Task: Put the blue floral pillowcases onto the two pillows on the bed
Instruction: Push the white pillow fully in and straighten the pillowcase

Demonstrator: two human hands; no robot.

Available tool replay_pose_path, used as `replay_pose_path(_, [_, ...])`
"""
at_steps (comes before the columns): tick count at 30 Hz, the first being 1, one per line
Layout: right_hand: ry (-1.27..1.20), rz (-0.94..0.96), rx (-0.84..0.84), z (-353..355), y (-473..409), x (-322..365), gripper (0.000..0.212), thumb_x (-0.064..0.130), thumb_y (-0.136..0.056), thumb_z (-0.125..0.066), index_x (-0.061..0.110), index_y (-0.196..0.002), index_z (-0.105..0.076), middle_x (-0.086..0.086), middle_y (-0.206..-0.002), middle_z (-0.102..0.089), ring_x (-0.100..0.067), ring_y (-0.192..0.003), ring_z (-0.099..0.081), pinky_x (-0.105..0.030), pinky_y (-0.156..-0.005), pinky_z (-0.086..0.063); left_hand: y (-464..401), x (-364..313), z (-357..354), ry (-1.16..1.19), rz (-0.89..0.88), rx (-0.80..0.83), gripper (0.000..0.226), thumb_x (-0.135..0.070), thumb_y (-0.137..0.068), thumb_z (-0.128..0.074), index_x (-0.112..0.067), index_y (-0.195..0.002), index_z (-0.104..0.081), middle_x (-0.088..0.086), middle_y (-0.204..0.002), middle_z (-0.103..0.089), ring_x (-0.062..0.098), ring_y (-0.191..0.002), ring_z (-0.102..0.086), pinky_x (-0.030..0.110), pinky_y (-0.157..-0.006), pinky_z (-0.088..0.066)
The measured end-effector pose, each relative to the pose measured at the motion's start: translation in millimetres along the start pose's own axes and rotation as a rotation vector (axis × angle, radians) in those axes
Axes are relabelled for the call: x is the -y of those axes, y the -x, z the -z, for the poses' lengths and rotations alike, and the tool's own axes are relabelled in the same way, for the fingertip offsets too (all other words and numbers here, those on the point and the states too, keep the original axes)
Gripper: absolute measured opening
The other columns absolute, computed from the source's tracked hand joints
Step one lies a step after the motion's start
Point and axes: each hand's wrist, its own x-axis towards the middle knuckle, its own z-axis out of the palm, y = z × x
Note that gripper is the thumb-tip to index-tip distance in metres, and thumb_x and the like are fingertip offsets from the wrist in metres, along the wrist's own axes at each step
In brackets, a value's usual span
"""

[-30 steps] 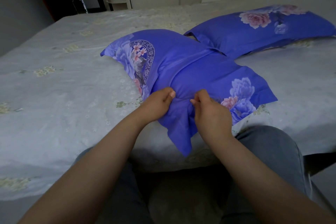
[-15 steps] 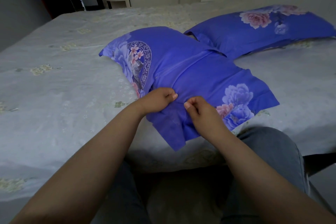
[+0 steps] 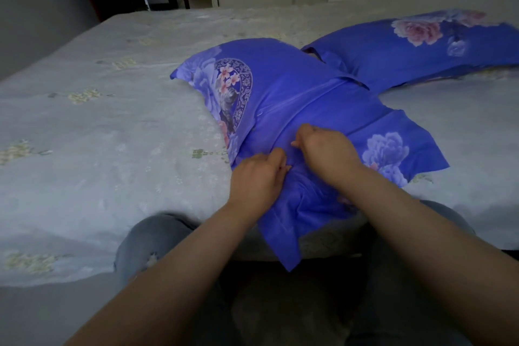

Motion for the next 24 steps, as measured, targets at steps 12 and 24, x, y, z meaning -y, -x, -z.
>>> replay_pose_path(12, [0.049, 0.06, 0.132, 11, -1, 3, 0.04, 0.034, -0.097, -0.045, -0.005, -0.105, -0.05, -0.027, -0.105, -0.058, -0.043, -0.096, -0.058, -0.047, -0.077, -0.044, 47, -16, 3, 0.103, -0.058, -0.042, 0.057, -0.069, -0.073, -0.05, -0.017, -0.089, -0.067, -0.003, -0.081, -0.07, 0.019, -0.067, -0.066, 0.025, -0.055, -0.048])
replay_pose_path(24, [0.019, -0.172, 0.043, 5, -29, -39, 0.043, 0.048, -0.096, -0.041, 0.007, -0.108, -0.045, -0.02, -0.093, -0.066, -0.038, -0.084, -0.061, -0.04, -0.063, -0.041, 47, -16, -14, -0.172, -0.304, 0.058, 0.023, -0.024, -0.075, -0.059, -0.014, -0.094, -0.068, 0.004, -0.107, -0.064, 0.022, -0.095, -0.061, 0.029, -0.075, -0.045])
